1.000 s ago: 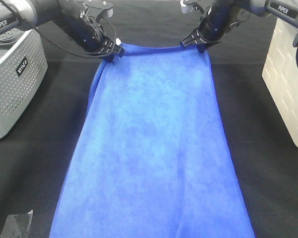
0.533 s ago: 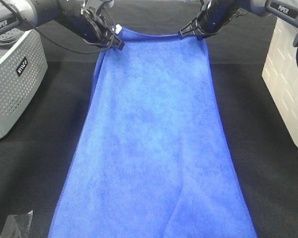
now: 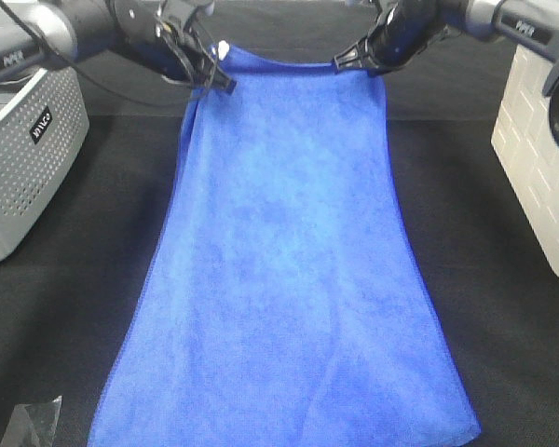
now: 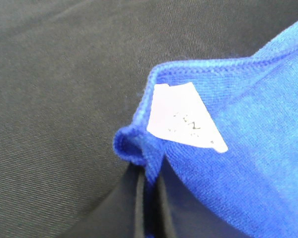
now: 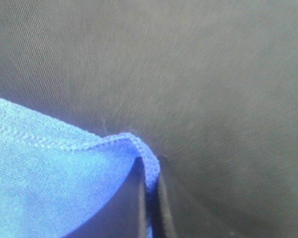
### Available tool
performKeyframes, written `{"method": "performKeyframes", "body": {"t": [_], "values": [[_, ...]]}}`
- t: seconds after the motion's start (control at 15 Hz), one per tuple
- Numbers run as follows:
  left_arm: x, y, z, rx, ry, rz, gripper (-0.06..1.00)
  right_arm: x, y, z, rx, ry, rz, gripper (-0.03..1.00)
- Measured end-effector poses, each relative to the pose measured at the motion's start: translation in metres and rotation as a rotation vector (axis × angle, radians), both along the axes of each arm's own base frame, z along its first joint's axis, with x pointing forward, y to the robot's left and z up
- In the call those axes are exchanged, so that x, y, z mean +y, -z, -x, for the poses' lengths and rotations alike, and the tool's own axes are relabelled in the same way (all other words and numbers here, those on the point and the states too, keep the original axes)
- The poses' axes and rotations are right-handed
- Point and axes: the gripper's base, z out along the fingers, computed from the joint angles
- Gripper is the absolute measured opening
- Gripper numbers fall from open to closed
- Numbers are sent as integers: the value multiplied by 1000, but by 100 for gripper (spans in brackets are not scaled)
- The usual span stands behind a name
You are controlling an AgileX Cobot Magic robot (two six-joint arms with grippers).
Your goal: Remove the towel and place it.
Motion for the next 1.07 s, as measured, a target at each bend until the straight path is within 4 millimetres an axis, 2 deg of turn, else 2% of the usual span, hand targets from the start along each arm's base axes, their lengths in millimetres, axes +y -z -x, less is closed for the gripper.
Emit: {"method": "performKeyframes", "body": {"t": [0.13, 0.4, 0.53, 0.6, 0.67, 0.73, 0.8, 0.93, 1.07], "values": [[0, 18, -2, 8, -6, -3, 2, 1, 15, -3, 2, 4, -17, 3], [0, 37, -5, 1, -21, 12, 2, 4, 41, -5, 23, 15, -64, 4], [0, 42, -5, -3, -25, 14, 2, 5, 55, -5, 44, 20, -81, 12], [0, 46, -6, -5, -28, 14, 4, 5, 59, -5, 53, 25, -94, 21], [0, 50, -6, -1, -28, 13, 8, 5, 61, -5, 57, 27, -100, 32], [0, 53, -6, 5, -29, 12, 17, 4, 61, -6, 53, 30, -102, 43], [0, 55, -6, 7, -36, 19, 31, 2, 61, -6, 54, 35, -108, 54], [1, 52, -9, -25, -74, 59, 58, -8, 63, -6, 77, 54, -103, 61], [2, 49, -11, -61, -93, 66, 66, -15, 58, -5, 113, 68, -89, 62]]}}
